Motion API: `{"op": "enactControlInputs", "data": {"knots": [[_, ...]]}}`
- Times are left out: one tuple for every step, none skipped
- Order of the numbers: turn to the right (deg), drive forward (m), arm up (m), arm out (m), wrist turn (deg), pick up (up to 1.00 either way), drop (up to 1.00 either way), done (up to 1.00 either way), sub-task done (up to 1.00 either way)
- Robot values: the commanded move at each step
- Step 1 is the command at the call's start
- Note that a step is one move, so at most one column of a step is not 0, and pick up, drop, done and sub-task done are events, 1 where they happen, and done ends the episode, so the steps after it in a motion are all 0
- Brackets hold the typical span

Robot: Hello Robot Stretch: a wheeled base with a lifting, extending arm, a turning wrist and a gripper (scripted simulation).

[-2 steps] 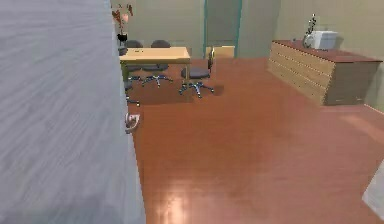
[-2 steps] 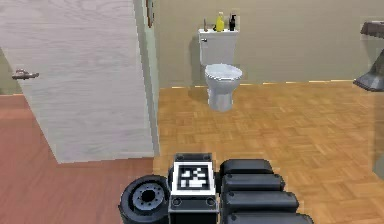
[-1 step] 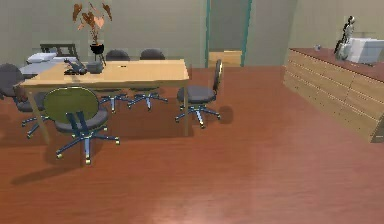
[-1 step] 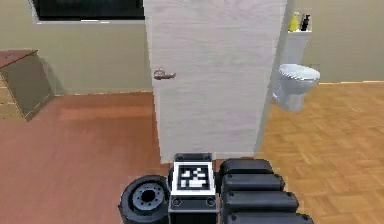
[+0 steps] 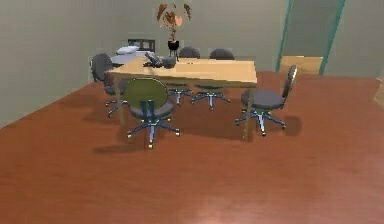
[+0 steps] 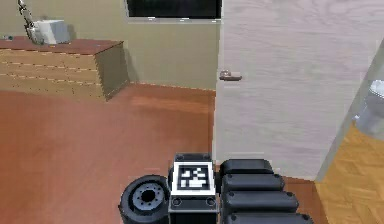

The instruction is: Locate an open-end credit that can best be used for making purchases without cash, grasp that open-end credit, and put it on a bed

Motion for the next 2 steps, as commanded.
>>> {"op": "enactControlInputs", "data": {"knots": [[0.0, 0.10, 0.00, 0.00, 0.0, 0.00, 0.00, 0.00, 0.00], [-27.0, 0.00, 0.00, 0.00, 0.0, 0.00, 0.00, 0.00, 0.00]]}}
